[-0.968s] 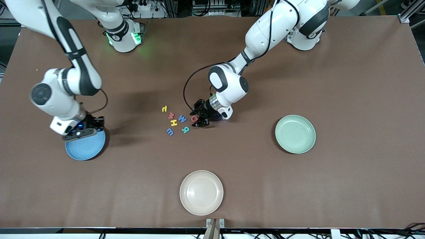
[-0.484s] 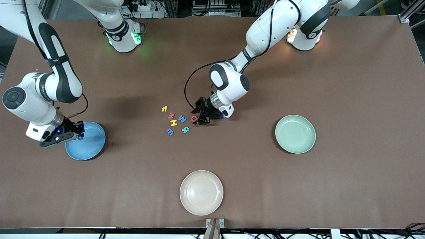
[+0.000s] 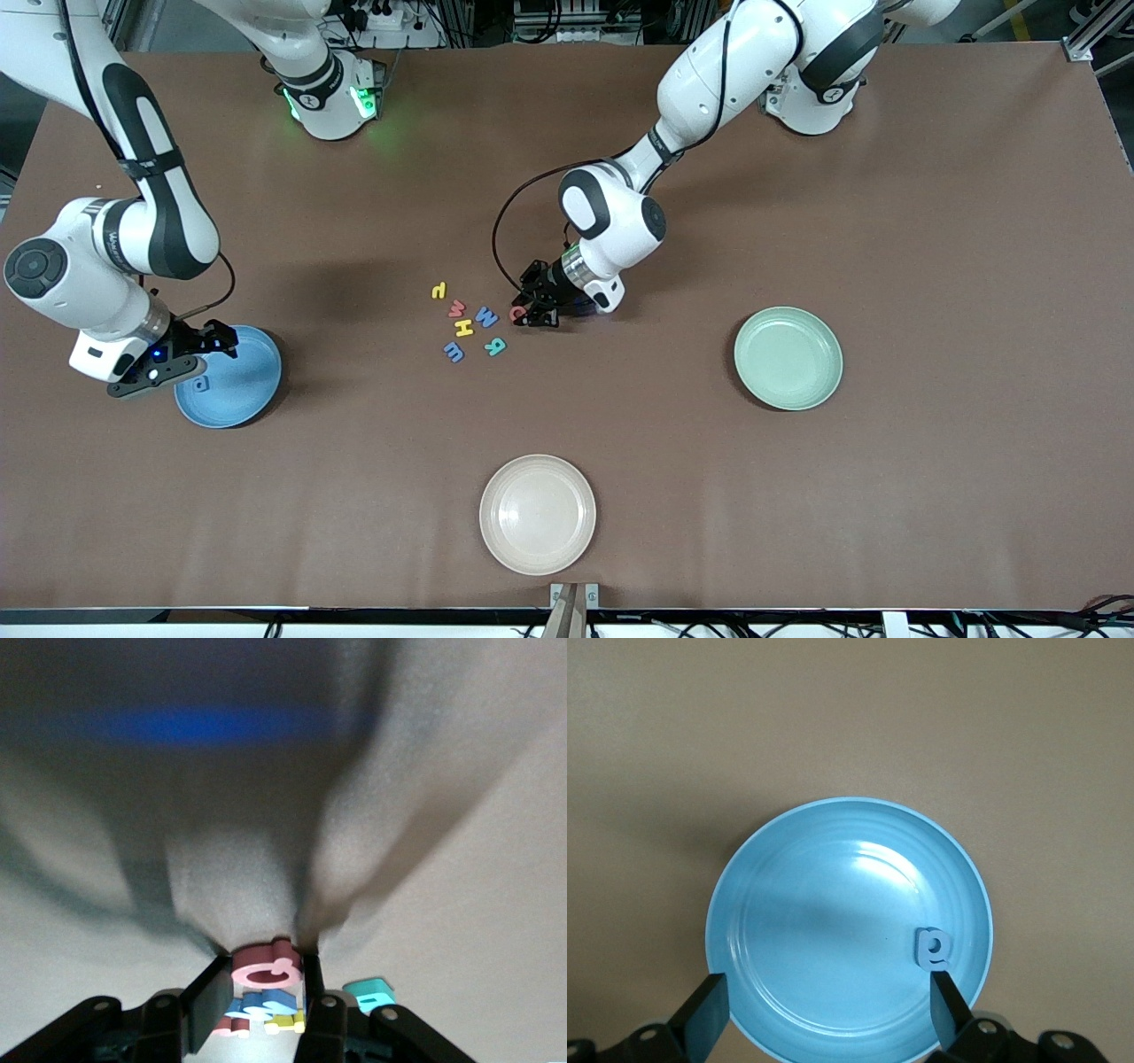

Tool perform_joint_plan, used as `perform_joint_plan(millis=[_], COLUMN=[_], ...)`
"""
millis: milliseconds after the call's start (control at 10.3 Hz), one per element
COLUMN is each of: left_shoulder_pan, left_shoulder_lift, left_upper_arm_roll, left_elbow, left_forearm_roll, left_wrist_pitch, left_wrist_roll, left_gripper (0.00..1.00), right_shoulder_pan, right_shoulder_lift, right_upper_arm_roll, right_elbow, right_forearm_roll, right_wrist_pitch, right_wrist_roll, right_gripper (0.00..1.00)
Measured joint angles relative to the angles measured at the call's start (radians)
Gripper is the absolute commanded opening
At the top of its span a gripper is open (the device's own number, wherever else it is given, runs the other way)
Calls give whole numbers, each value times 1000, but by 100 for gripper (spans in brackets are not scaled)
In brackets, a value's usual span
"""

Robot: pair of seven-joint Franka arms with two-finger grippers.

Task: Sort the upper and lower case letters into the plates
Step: 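Release the blue e onto the blue plate with the right gripper, then drop the pink a on the green plate while the right gripper reaches letters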

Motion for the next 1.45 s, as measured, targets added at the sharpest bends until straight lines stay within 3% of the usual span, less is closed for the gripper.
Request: perform_joint_plan(millis=[484, 968, 1259, 1452], left_shoulder_pan=[57, 145, 178, 223], left_shoulder_lift=[-37, -229, -311, -354], left_upper_arm_roll=[17, 110, 224, 334], left_elbow=[-45, -193, -259, -265], left_forearm_roll=[28, 103, 319, 572], left_wrist_pitch=[-103, -382, -626, -870], left_wrist_roll=[2, 5, 5, 48], left_gripper=[0, 0, 0, 0], right_shoulder_pan=[7, 71, 166, 243], right_shoulder_lift=[0, 0, 2, 4], right_upper_arm_roll=[5, 9, 11, 13], right_elbow=[9, 65, 69, 69], right_forearm_roll=[-1, -1, 0, 0], right_wrist_pitch=[-15, -124, -139, -158], right_wrist_roll=[0, 121, 331, 516], right_gripper=[100, 100, 100, 100])
